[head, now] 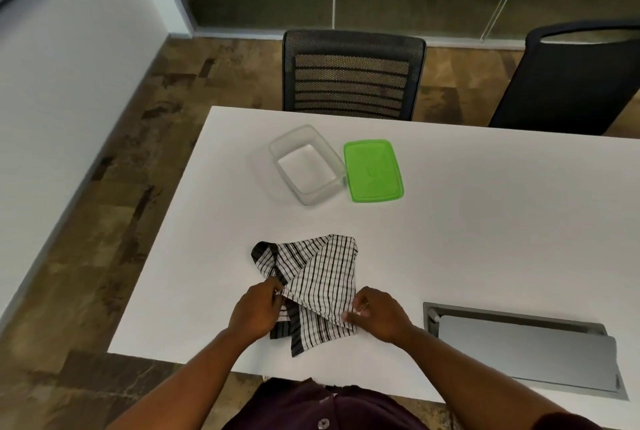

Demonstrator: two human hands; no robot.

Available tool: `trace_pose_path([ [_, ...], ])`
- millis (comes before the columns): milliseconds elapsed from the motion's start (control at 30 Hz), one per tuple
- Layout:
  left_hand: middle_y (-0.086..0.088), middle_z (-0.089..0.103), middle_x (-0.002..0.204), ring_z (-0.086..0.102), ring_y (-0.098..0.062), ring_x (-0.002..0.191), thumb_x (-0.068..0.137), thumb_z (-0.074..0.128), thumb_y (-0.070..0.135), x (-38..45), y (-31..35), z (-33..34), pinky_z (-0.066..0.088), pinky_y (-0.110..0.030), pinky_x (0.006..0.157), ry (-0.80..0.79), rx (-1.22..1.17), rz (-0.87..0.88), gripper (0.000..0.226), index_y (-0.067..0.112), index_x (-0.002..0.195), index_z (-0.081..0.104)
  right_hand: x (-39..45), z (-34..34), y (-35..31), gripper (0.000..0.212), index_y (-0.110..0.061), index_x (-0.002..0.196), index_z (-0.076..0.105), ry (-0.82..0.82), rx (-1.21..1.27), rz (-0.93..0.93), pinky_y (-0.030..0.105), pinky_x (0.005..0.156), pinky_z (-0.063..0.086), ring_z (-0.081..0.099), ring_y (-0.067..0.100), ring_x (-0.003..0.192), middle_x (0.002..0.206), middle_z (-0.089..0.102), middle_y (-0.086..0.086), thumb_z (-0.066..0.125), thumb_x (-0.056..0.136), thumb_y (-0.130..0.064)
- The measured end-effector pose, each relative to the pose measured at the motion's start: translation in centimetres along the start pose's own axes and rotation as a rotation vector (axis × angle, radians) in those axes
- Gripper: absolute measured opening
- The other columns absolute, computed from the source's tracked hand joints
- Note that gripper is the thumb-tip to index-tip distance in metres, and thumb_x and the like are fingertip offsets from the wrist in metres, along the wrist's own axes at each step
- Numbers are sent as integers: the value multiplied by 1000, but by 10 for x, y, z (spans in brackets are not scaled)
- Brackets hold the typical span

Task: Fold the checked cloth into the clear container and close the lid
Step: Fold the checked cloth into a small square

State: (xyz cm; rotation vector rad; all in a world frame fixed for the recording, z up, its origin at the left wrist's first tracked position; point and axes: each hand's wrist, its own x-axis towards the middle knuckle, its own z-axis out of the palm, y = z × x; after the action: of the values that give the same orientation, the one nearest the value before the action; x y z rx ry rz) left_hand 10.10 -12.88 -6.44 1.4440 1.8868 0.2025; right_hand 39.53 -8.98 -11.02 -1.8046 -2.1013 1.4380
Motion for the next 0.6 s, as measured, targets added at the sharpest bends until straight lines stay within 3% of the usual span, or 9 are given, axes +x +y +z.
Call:
trace_pose_path([
  [67, 5, 66, 84, 62, -12, 73, 99, 48, 21, 0, 11, -1, 50, -32, 65, 7, -40, 32, 12, 24, 100, 59, -3, 7, 2, 63, -35, 101, 56, -43, -72, -47, 22, 74, 44, 58, 1, 95, 105, 59, -19, 72, 59, -79],
  [133, 7, 65, 81, 60, -10, 70, 100, 48, 20, -1, 22, -2, 47, -31, 64, 3, -86, 57, 12, 23, 92, 58, -4, 17, 6, 64, -34, 106, 53, -14, -175, -69, 26, 79, 47, 55, 4, 99, 109, 54, -17, 71, 59, -74],
  [267, 10, 59, 76, 54, -6, 67, 100, 50, 23, -1, 39, -6, 41, -26, 61, -22, -110, 117, 25, 34, 78, 48, -6, 30, 6, 23, -25, 103, 60, 165, -243, -105, 29, 71, 49, 59, 14, 87, 104, 56, -8, 61, 87, -42],
  [400, 8, 64, 82, 62, -11, 76, 99, 52, 36, 9, 36, -19, 49, -32, 68, -11, -121, 116, 16, 34, 84, 49, -7, 27, -1, 3, -25, 99, 56, 307, 0, 56, 29, 71, 50, 62, 13, 82, 95, 63, -8, 53, 99, -26],
  [500, 7, 69, 83, 66, -14, 76, 95, 56, 45, 16, 32, -35, 53, -32, 68, 18, -121, 137, 10, 36, 92, 52, -3, 14, -7, 3, -22, 102, 53, 421, 215, 138, 28, 70, 48, 66, 16, 82, 90, 66, -5, 54, 101, -20],
  [600, 8, 68, 86, 64, -9, 77, 92, 64, 40, 23, 29, -55, 48, -27, 65, 41, -122, 190, 14, 42, 83, 54, 0, -1, -18, 5, -19, 103, 56, 544, 310, 105, 22, 65, 47, 66, 9, 76, 86, 67, -8, 60, 99, -18],
])
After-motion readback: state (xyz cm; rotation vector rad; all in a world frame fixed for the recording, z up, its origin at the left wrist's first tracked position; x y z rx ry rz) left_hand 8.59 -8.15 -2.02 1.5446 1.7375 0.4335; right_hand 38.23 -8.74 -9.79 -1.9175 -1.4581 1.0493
